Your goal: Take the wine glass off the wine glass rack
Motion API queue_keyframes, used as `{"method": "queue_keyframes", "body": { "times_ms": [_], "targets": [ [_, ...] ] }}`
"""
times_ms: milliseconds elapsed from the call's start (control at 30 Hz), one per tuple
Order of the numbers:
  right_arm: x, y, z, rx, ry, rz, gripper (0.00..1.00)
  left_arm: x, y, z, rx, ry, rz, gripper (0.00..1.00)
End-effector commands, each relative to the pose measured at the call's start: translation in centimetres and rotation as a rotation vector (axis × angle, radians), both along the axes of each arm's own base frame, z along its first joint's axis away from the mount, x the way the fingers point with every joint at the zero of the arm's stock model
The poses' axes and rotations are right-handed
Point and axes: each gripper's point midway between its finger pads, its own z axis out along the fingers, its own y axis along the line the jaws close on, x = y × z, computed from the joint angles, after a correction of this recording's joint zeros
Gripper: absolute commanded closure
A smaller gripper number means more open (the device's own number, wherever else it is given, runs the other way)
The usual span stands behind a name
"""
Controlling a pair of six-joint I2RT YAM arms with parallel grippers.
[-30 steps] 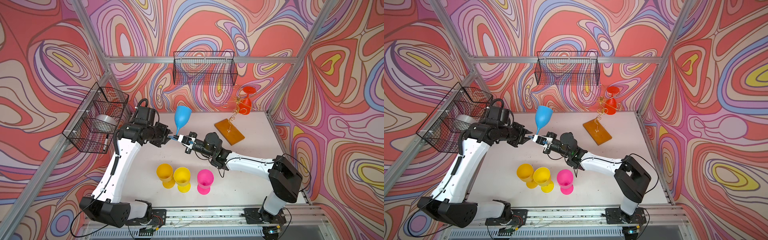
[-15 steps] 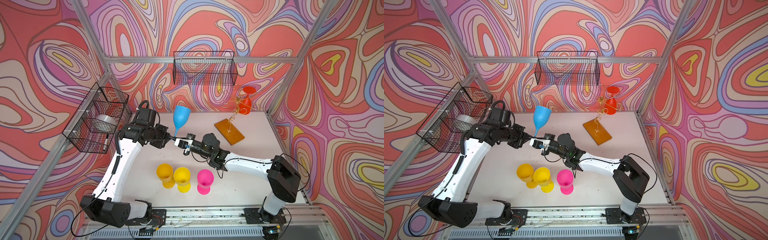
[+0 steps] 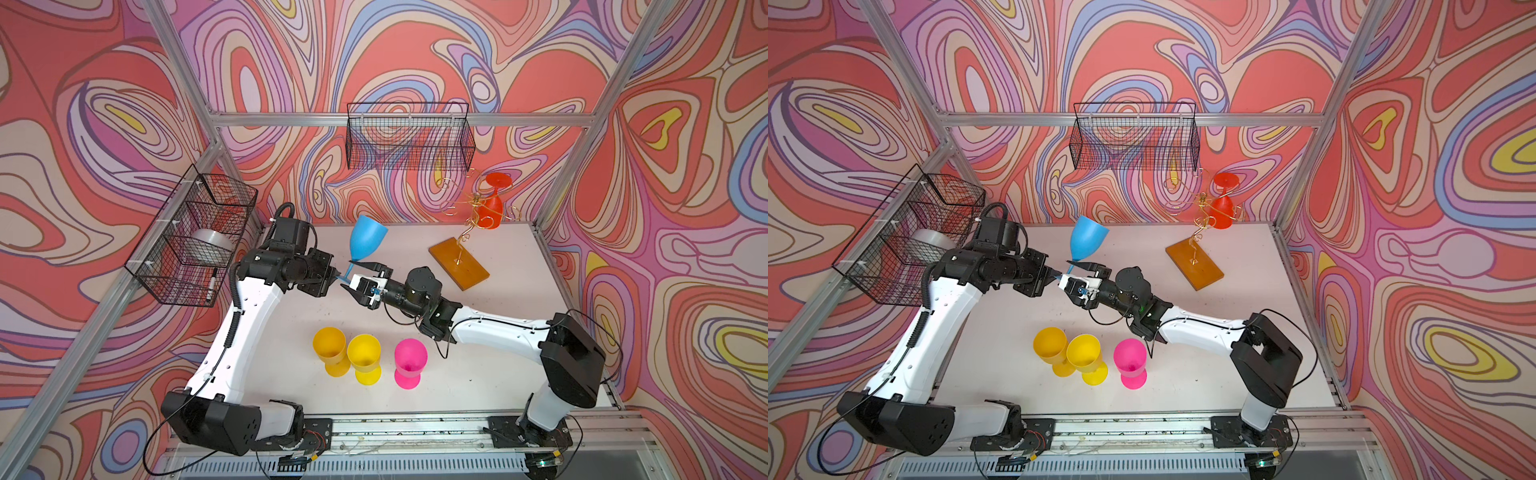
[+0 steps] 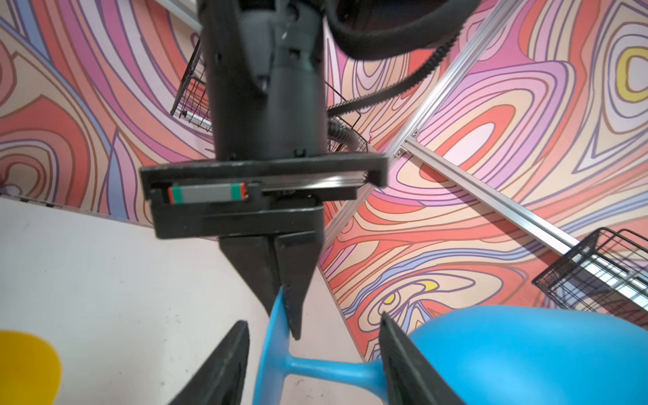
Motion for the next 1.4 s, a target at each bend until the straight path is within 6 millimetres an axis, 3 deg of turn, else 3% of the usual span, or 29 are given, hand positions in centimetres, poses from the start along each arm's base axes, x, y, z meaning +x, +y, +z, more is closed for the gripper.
{"method": "queue_keyframes", "body": {
  "times_ms": [0, 167, 400, 667, 867, 1067, 1367],
  "targets": [
    [-0.6, -1.6, 2.5, 0.06, 0.038, -0.02, 0.35, 0.2, 1.0, 0.8, 0.019, -0.07, 0.005, 1.0],
    [-1.0, -2.9, 3.4, 0.066, 0.139, -0.041, 0.34, 0.8, 1.8, 0.6, 0.027, -0.116, 0.002, 1.0],
    [0.4, -3.5, 4.1, 0.053, 0.46, -0.061, 0.36, 1.6, 2.3, -0.5, 0.047, -0.155, -0.036, 1.0],
    [2.1, -4.4, 5.6, 0.078, 0.668, -0.077, 0.37, 2.2, 2.6, -1.6, 0.066, -0.212, -0.09, 1.0],
    [4.0, -5.2, 6.2, 0.119, 0.923, -0.036, 0.42, 2.7, 2.8, -1.3, 0.105, -0.313, -0.139, 1.0],
    [4.1, -5.7, 7.2, 0.137, 1.007, -0.032, 0.43, 3.3, 2.6, -1.4, 0.113, -0.374, -0.202, 1.0],
    [4.6, -5.6, 6.9, 0.137, 1.098, -0.068, 0.48, 4.4, 1.9, -2.2, 0.078, -0.455, -0.249, 1.0]
  ]
}}
